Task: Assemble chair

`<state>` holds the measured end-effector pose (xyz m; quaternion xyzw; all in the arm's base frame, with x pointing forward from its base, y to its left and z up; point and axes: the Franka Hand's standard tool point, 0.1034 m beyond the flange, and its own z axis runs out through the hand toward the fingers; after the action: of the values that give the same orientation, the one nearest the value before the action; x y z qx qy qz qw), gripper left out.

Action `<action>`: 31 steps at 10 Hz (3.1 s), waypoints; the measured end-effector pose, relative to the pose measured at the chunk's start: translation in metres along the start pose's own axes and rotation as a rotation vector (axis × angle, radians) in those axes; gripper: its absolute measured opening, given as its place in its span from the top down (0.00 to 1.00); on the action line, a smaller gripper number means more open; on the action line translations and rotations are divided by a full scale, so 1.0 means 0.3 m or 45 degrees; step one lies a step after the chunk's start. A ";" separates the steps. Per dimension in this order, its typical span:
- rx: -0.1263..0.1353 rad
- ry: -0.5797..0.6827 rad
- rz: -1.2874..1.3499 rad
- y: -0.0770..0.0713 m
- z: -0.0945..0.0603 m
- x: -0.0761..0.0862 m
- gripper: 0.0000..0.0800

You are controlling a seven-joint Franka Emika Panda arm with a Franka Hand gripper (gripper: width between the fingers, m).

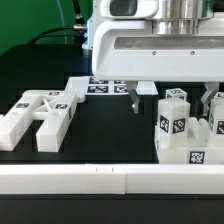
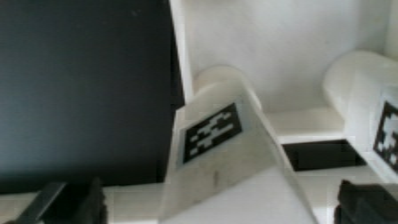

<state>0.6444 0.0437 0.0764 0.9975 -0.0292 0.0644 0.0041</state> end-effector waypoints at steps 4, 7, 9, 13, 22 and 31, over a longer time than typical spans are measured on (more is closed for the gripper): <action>-0.010 -0.002 -0.287 0.005 0.001 0.000 0.33; -0.010 -0.002 -0.272 0.006 0.001 0.000 0.64; -0.009 -0.002 -0.227 0.007 0.001 0.001 0.64; -0.004 0.003 0.300 0.054 0.007 0.015 0.64; 0.004 0.002 1.278 0.039 0.008 0.025 0.64; 0.001 0.002 0.592 0.030 0.011 0.022 0.19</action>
Offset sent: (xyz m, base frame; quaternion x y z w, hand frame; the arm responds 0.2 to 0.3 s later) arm -0.0021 0.0038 0.0017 0.0022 -0.0005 -0.1273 0.9919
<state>0.6508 0.0342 0.0738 0.9638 -0.2583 0.0643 -0.0113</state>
